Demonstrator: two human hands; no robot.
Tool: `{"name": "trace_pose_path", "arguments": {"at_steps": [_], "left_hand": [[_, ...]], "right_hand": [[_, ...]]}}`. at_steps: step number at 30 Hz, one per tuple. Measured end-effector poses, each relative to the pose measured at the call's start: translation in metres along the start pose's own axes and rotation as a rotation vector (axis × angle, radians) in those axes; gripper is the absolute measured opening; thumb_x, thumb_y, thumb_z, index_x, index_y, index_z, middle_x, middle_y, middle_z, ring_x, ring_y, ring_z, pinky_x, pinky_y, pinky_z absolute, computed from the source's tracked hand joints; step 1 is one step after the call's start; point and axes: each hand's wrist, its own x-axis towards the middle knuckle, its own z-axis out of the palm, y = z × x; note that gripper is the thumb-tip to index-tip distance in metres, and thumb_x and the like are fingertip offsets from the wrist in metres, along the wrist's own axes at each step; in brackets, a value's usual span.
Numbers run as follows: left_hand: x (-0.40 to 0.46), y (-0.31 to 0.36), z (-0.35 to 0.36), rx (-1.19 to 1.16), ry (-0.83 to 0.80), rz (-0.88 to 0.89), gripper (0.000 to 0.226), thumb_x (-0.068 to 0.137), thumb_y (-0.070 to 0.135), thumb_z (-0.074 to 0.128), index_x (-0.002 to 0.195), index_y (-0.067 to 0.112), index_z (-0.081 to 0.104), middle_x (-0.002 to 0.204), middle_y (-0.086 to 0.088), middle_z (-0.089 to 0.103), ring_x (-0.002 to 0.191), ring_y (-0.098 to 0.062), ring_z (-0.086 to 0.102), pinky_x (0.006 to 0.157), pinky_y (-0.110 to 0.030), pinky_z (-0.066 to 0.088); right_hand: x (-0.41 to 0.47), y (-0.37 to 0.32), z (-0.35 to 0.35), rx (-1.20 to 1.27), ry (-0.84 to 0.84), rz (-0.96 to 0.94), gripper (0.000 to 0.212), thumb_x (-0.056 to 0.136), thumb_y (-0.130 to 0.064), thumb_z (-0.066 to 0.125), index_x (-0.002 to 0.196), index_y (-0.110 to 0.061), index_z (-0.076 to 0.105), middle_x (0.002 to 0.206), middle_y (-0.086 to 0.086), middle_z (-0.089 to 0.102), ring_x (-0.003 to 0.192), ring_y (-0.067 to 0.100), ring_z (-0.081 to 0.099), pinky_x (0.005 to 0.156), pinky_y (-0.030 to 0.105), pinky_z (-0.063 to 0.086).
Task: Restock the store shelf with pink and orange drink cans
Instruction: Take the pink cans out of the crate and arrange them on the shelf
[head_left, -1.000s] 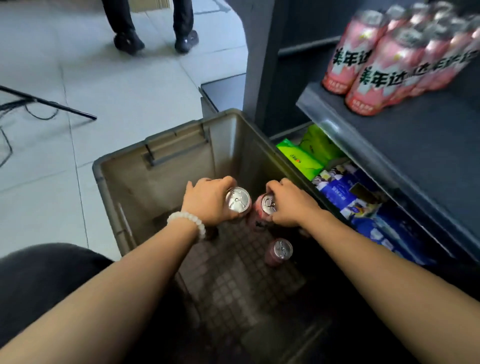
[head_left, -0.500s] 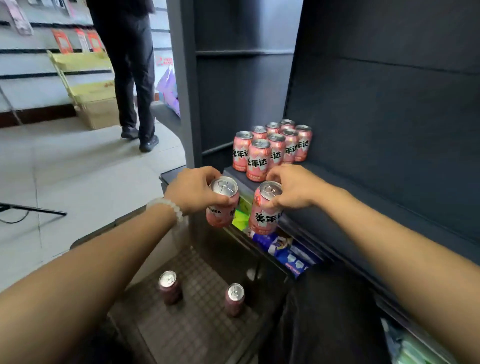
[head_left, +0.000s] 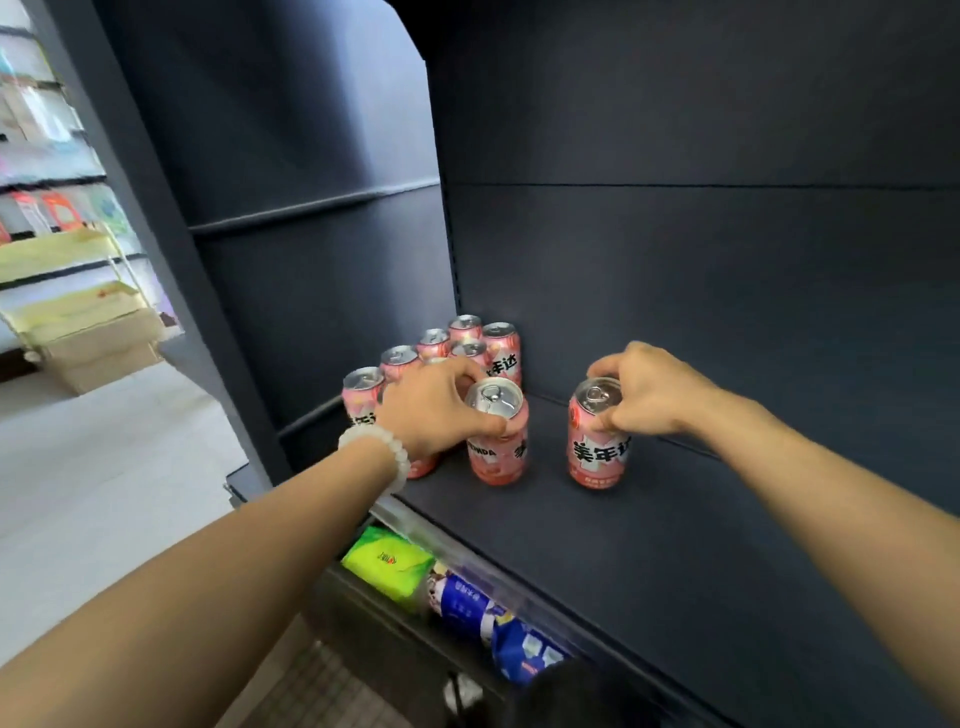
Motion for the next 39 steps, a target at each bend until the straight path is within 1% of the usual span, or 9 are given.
{"name": "trace_pose_path", "arguments": {"at_steps": [6, 13, 18, 23, 26, 30, 32, 35, 39], "left_hand": [[0.088, -0.001, 0.022, 0.145, -0.034, 0.088, 0.043, 0.063, 0.046, 0.078, 0.101, 0.040, 0.060, 0.102, 0.013, 0.057, 0.123, -0.017, 0.037, 0.106, -0.039, 0.031], [0.160, -0.008, 0.056, 0.195, -0.136, 0.157, 0.041, 0.064, 0.046, 0.079, 0.101, 0.040, 0.061, 0.088, 0.020, 0.056, 0.112, -0.010, 0.031, 0.099, -0.032, 0.025], [0.174, -0.010, 0.079, 0.285, -0.194, 0.234, 0.042, 0.076, 0.046, 0.069, 0.116, 0.038, 0.058, 0.108, 0.016, 0.059, 0.109, -0.017, 0.031, 0.087, -0.025, 0.017], [0.178, -0.007, 0.091, 0.498, -0.186, 0.222, 0.082, 0.060, 0.072, 0.061, 0.132, 0.035, 0.046, 0.129, 0.007, 0.049, 0.121, -0.026, 0.029, 0.105, -0.048, 0.026], [0.173, -0.002, 0.095, 0.640, -0.073, 0.226, 0.073, 0.070, 0.068, 0.063, 0.133, 0.036, 0.045, 0.131, 0.005, 0.046, 0.124, -0.026, 0.027, 0.102, -0.050, 0.021], [0.175, -0.005, 0.095, 0.537, -0.049, 0.241, 0.065, 0.069, 0.056, 0.073, 0.128, 0.038, 0.052, 0.122, 0.008, 0.052, 0.119, -0.025, 0.030, 0.091, -0.042, 0.024], [0.179, -0.008, 0.092, 0.486, -0.064, 0.276, 0.062, 0.070, 0.044, 0.078, 0.127, 0.036, 0.054, 0.122, 0.010, 0.056, 0.116, -0.026, 0.030, 0.086, -0.036, 0.023], [0.183, -0.014, 0.090, 0.459, -0.090, 0.297, 0.060, 0.072, 0.035, 0.078, 0.127, 0.038, 0.054, 0.126, 0.015, 0.055, 0.116, -0.026, 0.030, 0.096, -0.041, 0.028], [0.183, -0.017, 0.089, 0.485, -0.112, 0.320, 0.060, 0.074, 0.037, 0.076, 0.128, 0.042, 0.051, 0.131, 0.011, 0.048, 0.119, -0.027, 0.028, 0.098, -0.042, 0.025]], "right_hand": [[0.067, 0.025, 0.008, 0.036, 0.008, 0.059, 0.048, 0.076, -0.029, 0.072, 0.121, -0.026, 0.058, 0.107, 0.001, 0.037, 0.108, 0.029, 0.054, 0.088, 0.037, 0.049], [0.114, 0.040, 0.027, 0.020, 0.049, 0.090, 0.038, 0.082, -0.032, 0.062, 0.117, -0.019, 0.058, 0.112, 0.006, 0.037, 0.106, 0.032, 0.054, 0.087, 0.036, 0.048], [0.123, 0.047, 0.044, 0.018, 0.106, 0.116, 0.047, 0.089, -0.038, 0.054, 0.131, -0.017, 0.050, 0.129, 0.010, 0.036, 0.118, 0.035, 0.047, 0.087, 0.035, 0.042], [0.120, 0.049, 0.051, 0.002, 0.205, 0.068, 0.046, 0.086, -0.043, 0.056, 0.127, -0.023, 0.056, 0.124, 0.007, 0.044, 0.116, 0.031, 0.051, 0.088, 0.037, 0.045], [0.115, 0.055, 0.055, -0.029, 0.226, 0.027, 0.054, 0.080, -0.042, 0.066, 0.130, -0.028, 0.052, 0.124, 0.002, 0.043, 0.112, 0.027, 0.052, 0.085, 0.036, 0.048], [0.112, 0.064, 0.066, -0.094, 0.245, -0.022, 0.073, 0.075, -0.028, 0.077, 0.139, -0.028, 0.041, 0.131, 0.001, 0.037, 0.111, 0.029, 0.051, 0.084, 0.036, 0.047], [0.113, 0.065, 0.070, -0.058, 0.284, -0.035, 0.072, 0.075, -0.025, 0.077, 0.138, -0.026, 0.042, 0.130, 0.002, 0.038, 0.108, 0.029, 0.053, 0.085, 0.037, 0.047], [0.116, 0.064, 0.078, -0.020, 0.322, -0.062, 0.066, 0.078, -0.022, 0.075, 0.137, -0.023, 0.045, 0.130, 0.002, 0.038, 0.104, 0.029, 0.055, 0.086, 0.035, 0.046], [0.118, 0.062, 0.085, 0.029, 0.362, -0.100, 0.057, 0.080, -0.015, 0.072, 0.132, -0.020, 0.049, 0.130, 0.001, 0.035, 0.092, 0.028, 0.056, 0.084, 0.035, 0.049]]}}
